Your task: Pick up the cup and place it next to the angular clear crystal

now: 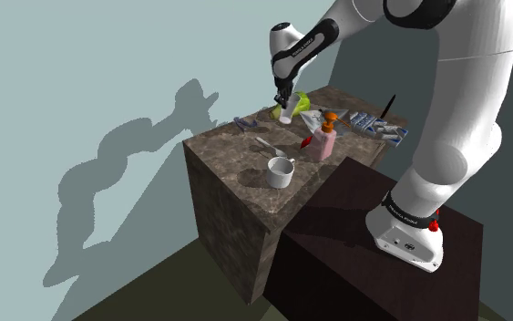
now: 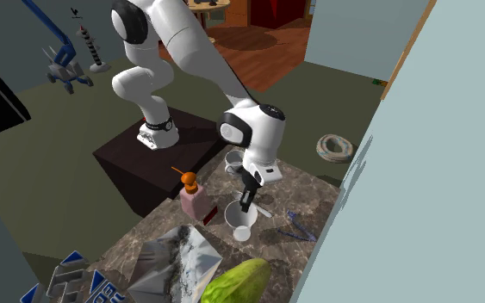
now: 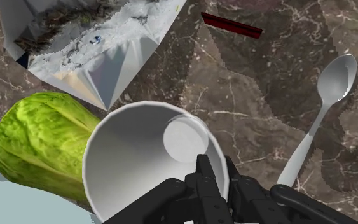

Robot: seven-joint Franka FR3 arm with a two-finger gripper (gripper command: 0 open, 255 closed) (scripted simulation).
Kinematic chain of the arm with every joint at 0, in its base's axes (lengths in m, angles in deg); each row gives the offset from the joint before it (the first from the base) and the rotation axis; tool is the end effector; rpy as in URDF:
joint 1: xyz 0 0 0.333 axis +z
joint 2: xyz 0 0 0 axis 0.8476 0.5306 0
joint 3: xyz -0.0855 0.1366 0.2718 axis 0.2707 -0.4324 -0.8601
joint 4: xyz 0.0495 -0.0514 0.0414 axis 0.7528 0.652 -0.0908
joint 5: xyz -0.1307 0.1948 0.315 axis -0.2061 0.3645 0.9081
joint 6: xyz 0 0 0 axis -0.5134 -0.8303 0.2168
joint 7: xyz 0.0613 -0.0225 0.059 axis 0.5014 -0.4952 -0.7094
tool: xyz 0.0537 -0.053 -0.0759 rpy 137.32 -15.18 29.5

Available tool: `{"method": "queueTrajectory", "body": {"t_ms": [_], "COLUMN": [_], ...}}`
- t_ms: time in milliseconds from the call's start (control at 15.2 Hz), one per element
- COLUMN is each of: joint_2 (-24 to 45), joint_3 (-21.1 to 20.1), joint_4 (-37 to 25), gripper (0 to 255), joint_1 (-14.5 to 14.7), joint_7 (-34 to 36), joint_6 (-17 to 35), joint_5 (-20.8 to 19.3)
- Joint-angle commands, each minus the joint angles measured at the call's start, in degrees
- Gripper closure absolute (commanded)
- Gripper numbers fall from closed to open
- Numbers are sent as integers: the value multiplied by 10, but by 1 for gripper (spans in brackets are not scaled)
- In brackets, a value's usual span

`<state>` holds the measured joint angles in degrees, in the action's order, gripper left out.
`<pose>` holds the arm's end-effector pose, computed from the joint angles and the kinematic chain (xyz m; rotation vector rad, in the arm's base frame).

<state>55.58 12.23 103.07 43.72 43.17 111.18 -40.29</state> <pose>0.6020 -0.1808 0.2700 2.8578 0.1519 -0.1091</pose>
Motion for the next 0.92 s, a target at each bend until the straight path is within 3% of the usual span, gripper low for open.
{"method": "queueTrajectory", "body": {"t_ms": [0, 528, 858], "joint_2": [11, 54, 54], "joint_3": [1, 7, 7], "joint_4": [1, 2, 2], "gripper": [255, 255, 255], "joint_1": [1, 3, 3], "joint_7": [6, 24, 24], "joint_6": [12, 54, 54], "joint_5": [-3, -15, -15]}}
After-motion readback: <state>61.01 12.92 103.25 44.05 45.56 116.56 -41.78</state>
